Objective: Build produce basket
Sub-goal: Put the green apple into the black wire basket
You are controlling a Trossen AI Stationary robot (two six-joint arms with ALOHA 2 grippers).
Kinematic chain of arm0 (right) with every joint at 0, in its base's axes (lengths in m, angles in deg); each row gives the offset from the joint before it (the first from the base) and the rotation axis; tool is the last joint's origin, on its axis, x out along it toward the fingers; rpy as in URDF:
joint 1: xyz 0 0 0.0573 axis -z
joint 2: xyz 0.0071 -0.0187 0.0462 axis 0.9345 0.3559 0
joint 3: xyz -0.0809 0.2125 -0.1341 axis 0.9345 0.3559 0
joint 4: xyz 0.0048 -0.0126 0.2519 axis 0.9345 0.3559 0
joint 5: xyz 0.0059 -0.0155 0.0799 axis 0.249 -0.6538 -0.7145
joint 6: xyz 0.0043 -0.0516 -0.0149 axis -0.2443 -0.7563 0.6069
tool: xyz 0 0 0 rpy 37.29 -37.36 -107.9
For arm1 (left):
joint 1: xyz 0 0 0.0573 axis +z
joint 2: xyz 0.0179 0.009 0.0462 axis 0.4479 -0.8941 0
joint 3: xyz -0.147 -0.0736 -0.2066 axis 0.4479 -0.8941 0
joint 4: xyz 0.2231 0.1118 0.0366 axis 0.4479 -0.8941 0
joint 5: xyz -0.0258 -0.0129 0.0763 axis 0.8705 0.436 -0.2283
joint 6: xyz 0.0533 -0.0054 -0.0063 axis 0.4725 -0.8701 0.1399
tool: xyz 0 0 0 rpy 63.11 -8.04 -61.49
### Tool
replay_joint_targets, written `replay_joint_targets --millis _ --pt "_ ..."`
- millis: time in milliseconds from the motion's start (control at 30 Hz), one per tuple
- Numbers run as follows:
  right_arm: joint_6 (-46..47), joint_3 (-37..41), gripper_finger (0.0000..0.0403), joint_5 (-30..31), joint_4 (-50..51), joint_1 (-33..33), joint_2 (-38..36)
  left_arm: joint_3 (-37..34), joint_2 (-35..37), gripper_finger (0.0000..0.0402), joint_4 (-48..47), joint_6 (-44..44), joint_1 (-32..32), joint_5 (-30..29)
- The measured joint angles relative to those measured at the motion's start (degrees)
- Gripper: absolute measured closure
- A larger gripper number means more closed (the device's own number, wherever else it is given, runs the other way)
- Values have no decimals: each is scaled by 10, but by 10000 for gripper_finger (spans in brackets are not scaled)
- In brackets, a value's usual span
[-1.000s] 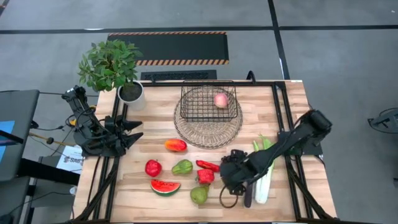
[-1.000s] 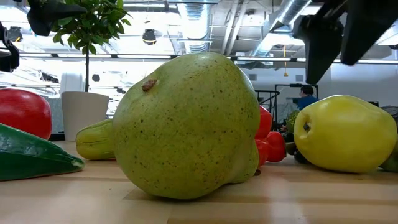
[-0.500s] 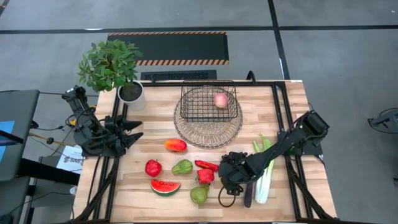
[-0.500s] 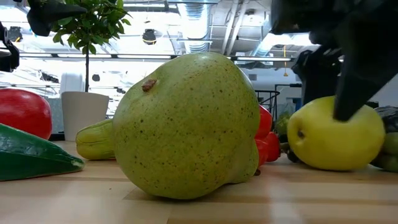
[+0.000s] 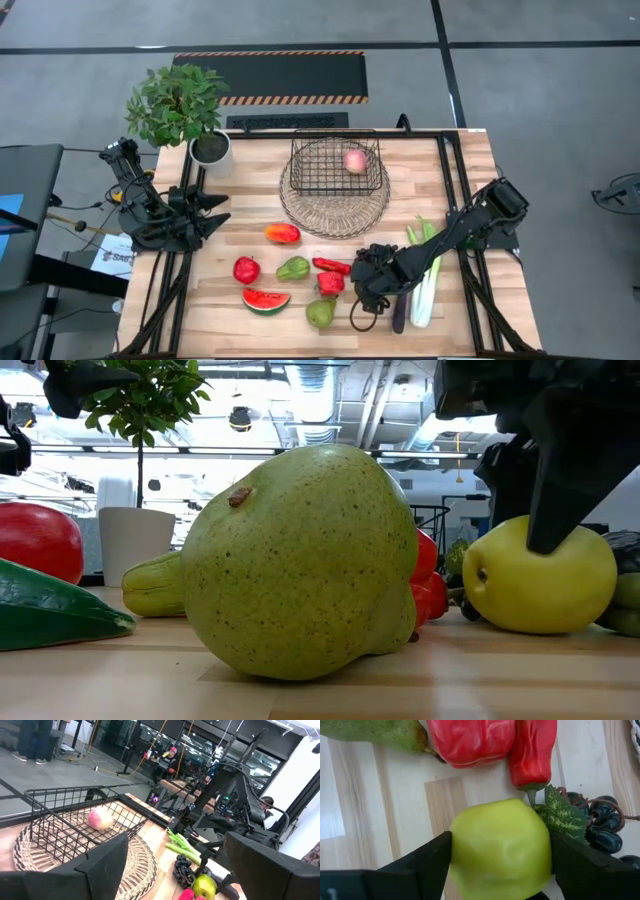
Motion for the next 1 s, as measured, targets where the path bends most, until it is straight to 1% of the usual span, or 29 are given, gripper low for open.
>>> replay_joint_targets --millis 167,300,433,700,800,1000 --pt "-3 -29 104 -3 24 1 3 0 0 86 0 0 0 3" --pt "-18 -55 105 -23 42 0 7 0 0 86 0 0 0 3" --pt "-21 -89 105 -22 75 0 5 0 0 86 -1 0 0 10" --pt "-76 -169 106 -11 141 10 -9 0 0 86 -1 0 0 18" --pt "-91 -185 106 0 158 26 -39 0 0 86 -2 0 0 19" --pt "-119 -187 106 54 169 75 -141 0 0 86 -5 0 0 20"
